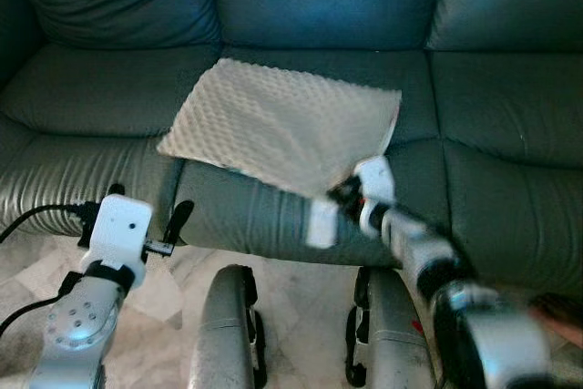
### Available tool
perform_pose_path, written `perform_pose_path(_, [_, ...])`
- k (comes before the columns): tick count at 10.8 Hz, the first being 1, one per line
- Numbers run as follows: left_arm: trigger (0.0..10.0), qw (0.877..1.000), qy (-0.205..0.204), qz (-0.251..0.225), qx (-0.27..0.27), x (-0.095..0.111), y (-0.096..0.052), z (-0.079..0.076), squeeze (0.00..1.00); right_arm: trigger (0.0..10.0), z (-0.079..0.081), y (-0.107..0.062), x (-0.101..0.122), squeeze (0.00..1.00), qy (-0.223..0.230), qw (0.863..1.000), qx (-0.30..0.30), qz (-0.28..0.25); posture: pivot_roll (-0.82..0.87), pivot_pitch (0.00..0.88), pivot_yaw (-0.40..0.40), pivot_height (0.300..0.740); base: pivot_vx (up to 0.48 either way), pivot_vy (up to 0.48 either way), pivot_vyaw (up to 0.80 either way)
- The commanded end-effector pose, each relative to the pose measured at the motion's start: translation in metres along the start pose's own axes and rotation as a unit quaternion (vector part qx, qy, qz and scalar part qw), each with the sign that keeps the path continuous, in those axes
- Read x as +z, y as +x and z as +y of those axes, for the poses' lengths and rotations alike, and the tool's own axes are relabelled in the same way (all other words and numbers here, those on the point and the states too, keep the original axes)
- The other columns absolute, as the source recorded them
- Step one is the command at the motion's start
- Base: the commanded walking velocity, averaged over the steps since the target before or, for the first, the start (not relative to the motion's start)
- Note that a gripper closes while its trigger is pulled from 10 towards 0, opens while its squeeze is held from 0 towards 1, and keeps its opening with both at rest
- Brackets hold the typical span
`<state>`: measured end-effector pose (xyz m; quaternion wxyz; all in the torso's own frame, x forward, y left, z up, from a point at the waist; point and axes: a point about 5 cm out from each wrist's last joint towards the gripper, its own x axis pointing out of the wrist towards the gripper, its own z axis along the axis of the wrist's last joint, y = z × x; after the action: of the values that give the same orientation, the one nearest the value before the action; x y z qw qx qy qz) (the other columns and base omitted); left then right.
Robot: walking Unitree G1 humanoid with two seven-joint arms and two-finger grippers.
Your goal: Move the pillow to the sofa
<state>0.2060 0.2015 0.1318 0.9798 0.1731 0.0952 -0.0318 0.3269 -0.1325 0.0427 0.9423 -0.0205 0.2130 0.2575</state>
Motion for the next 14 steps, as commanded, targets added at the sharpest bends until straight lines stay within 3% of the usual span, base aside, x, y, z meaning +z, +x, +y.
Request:
perform_pose_path(1, [10.0, 1.0, 0.001, 0.025, 0.004, -0.009, -0.001, 0.0, 1.0, 0.0, 0.01, -0.005, -0.026, 0.0, 0.021, 0.999, 0.026, 0.043, 0.19, 0.257, 0.114, 0.611, 0.0, 0.0, 0.0])
perform_pose_path(2, [10.0, 1.0, -0.003, 0.025, -0.001, -0.01, 0.002, -0.004, 1.0, 0.0, 0.008, -0.026, -0.041, 0.0, 0.032, 0.998, 0.029, 0.044, 0.18, 0.256, 0.119, 0.611, 0.0, 0.0, 0.0])
perform_pose_path(5, [10.0, 1.0, -0.009, 0.02, -0.008, -0.009, 0.012, -0.008, 1.0, 0.0, 0.019, -0.075, -0.058, 0.0, 0.031, 0.998, 0.021, 0.054, 0.14, 0.244, 0.124, 0.611, 0.0, 0.0, 0.0])
perform_pose_path(7, [10.0, 1.0, -0.015, 0.017, -0.007, -0.009, 0.018, -0.01, 1.0, 0.0, 0.019, -0.108, -0.066, 0.0, 0.043, 0.995, -0.057, 0.073, 0.11, 0.234, 0.118, 0.611, 0.0, 0.0, 0.0])
perform_pose_path(8, [10.0, 1.0, -0.018, 0.016, -0.008, -0.01, 0.02, -0.013, 1.0, 0.0, 0.011, -0.121, -0.068, 0.0, 0.052, 0.989, -0.117, 0.078, 0.1, 0.229, 0.118, 0.611, 0.0, 0.0, 0.0])
perform_pose_path(9, [10.0, 1.0, -0.024, 0.015, -0.01, -0.01, 0.021, -0.016, 1.0, 0.0, -0.01, -0.135, -0.064, 0.0, 0.058, 0.974, -0.207, 0.075, 0.09, 0.224, 0.121, 0.611, 0.0, 0.0, 0.0])
perform_pose_path(11, [10.0, 1.0, -0.027, 0.013, -0.01, -0.01, 0.024, -0.016, 1.0, 0.0, -0.049, -0.148, -0.05, 0.0, 0.063, 0.941, -0.33, 0.046, 0.09, 0.213, 0.124, 0.611, 0.0, 0.0, 0.0])
perform_pose_path(13, [10.0, 0.999, -0.028, 0.013, -0.007, -0.01, 0.025, -0.015, 1.0, 0.0, -0.067, -0.141, -0.028, 0.0, 0.067, 0.933, -0.355, 0.004, 0.09, 0.209, 0.125, 0.611, 0.0, 0.0, 0.0])
perform_pose_path(14, [10.0, 0.999, -0.031, 0.016, -0.005, -0.011, 0.024, -0.015, 1.0, 0.0, -0.065, -0.127, -0.013, 0.0, 0.074, 0.937, -0.341, -0.025, 0.09, 0.209, 0.125, 0.611, 0.0, 0.0, 0.0])
